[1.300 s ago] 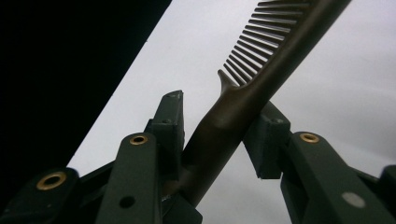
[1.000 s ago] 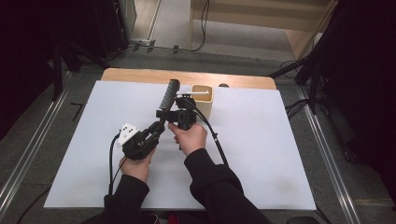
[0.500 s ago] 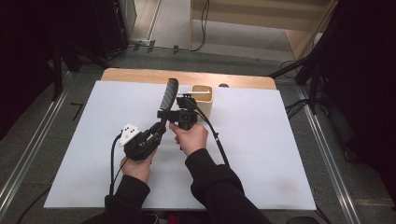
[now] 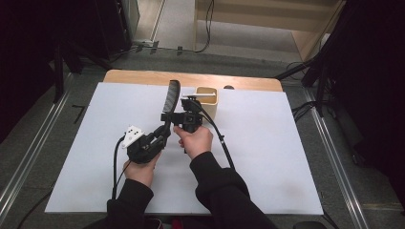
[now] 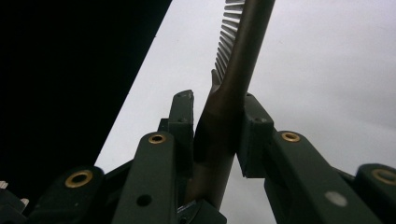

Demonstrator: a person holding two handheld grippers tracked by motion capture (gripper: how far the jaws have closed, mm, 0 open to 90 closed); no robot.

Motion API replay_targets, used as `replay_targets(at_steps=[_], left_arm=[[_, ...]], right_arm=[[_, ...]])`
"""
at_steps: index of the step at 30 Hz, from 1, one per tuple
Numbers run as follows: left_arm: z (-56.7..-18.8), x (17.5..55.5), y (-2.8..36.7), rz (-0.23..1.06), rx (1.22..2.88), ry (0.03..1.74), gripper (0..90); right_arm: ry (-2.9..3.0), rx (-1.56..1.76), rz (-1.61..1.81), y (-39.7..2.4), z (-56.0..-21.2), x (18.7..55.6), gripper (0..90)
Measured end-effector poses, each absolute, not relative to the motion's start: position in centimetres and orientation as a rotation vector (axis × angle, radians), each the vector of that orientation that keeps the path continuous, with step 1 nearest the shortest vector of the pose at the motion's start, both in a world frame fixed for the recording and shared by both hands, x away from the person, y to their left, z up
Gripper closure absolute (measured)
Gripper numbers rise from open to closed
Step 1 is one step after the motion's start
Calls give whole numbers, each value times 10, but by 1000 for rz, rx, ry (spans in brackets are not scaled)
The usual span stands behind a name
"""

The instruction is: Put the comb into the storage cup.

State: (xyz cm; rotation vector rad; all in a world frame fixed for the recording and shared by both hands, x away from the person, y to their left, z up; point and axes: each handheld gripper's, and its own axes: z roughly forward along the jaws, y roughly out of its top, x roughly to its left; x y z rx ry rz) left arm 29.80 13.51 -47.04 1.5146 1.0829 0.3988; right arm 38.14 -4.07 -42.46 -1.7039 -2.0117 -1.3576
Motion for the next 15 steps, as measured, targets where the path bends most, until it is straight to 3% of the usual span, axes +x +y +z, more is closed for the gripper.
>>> replay_targets(at_steps=[15], left_arm=[[-463,300,139,314,1554,1092,594]], right_arm=[[-2079,-1722,-1336,-44,-429,382,699]])
